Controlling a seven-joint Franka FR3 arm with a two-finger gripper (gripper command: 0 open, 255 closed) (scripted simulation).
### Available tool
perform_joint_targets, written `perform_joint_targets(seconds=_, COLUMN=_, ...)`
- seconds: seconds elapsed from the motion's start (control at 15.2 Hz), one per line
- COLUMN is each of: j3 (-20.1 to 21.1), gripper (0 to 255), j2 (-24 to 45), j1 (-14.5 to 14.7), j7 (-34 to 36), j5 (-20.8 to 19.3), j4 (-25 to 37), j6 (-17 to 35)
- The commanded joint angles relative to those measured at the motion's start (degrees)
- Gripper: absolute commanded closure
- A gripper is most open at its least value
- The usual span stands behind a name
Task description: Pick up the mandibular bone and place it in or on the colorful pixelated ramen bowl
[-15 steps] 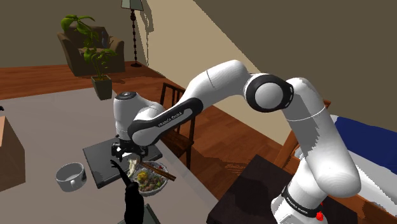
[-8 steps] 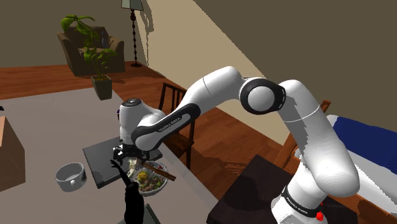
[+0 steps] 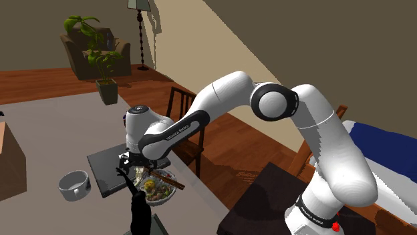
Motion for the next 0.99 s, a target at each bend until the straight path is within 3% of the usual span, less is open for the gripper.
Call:
perform_joint_targets(seconds=0.0, j3=0.0, gripper=255, j2=0.0, j1=0.0, j7=0.0, j5=0.0, j4=0.0, j6=0.0)
perform_joint_targets(seconds=0.92, j3=0.75, gripper=255, j2=-2.55, j1=-0.51, j7=-0.38, j5=0.74, j4=-0.39, j6=-2.17)
